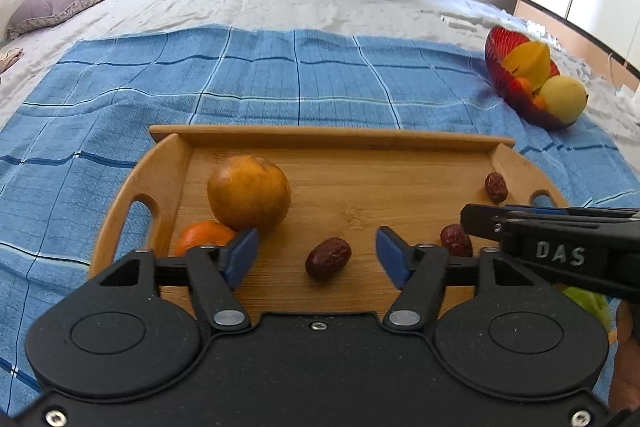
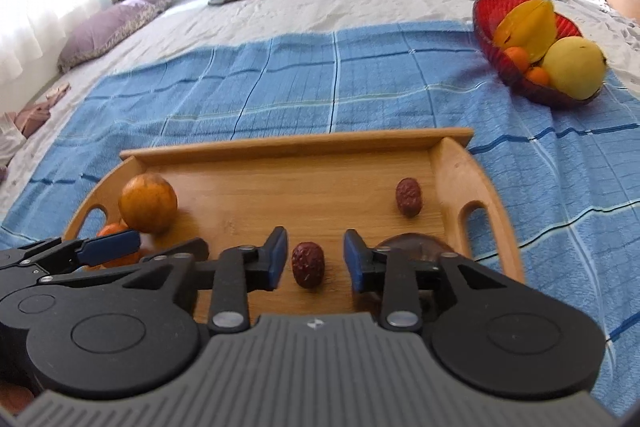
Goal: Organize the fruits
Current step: 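Move both grippers back from the tray toward the fruit on the blanket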
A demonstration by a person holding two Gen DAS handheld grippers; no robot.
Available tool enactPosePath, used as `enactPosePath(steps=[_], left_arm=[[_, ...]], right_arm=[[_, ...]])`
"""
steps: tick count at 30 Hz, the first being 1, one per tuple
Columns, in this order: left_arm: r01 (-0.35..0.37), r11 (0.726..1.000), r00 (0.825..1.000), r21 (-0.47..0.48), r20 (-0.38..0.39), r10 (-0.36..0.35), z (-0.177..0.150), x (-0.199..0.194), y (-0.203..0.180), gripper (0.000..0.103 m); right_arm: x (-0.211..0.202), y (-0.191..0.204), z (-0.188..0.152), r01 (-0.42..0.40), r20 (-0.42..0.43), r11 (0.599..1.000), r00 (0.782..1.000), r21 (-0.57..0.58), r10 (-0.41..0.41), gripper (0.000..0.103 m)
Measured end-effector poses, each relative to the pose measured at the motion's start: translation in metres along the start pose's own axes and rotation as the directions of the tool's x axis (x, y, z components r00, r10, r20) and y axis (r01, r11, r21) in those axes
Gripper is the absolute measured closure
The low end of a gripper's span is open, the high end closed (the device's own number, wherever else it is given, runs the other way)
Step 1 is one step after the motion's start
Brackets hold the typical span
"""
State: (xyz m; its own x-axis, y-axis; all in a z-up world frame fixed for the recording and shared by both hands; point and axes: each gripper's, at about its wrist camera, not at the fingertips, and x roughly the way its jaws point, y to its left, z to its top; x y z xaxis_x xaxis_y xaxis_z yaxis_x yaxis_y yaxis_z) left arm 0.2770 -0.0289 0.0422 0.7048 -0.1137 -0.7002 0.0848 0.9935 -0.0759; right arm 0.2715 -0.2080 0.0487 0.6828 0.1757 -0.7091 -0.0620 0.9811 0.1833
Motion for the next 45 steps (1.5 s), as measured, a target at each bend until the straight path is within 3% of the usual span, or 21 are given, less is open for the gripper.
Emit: enactPosePath(steps=[7, 10, 15, 27, 45], left_arm=[[-0.022, 0.999, 0.998, 0.041, 0.057, 0.019, 0.0, -0.025, -0.001, 0.011], [-0.014, 0.999, 0.997, 0.051, 0.075, 0.01, -0.002, -0.036, -0.003, 0.007], [-0.001, 0.999, 0.995, 0.043, 0.103, -0.004, -0.008, -0.056, -0.003, 0.005], [0.0, 0.995, 0.988, 0.097, 0.156, -0.015, -0.038, -0.102, -0.008, 0.0], [0.006, 0.987, 0.981, 0.162, 0.188, -0.037, -0.09, -0.138, -0.021, 0.0]], right_arm=[[-0.022, -0.009, 0.001, -0.004, 0.07, 1.0, 0.998, 0.021, 0.003, 0.027], [-0.031, -0.009, -0.001, 0.001, 0.102, 1.0, 0.995, 0.01, -0.002, 0.023], [-0.045, -0.004, -0.008, 0.011, 0.148, 1.0, 0.989, -0.027, -0.007, 0.016], [-0.079, 0.002, -0.034, -0.015, 0.222, 0.995, 0.974, -0.099, 0.036, 0.01], [-0.115, 0.012, -0.088, 0.037, 0.349, 0.978, 0.936, -0.206, 0.038, 0.005]])
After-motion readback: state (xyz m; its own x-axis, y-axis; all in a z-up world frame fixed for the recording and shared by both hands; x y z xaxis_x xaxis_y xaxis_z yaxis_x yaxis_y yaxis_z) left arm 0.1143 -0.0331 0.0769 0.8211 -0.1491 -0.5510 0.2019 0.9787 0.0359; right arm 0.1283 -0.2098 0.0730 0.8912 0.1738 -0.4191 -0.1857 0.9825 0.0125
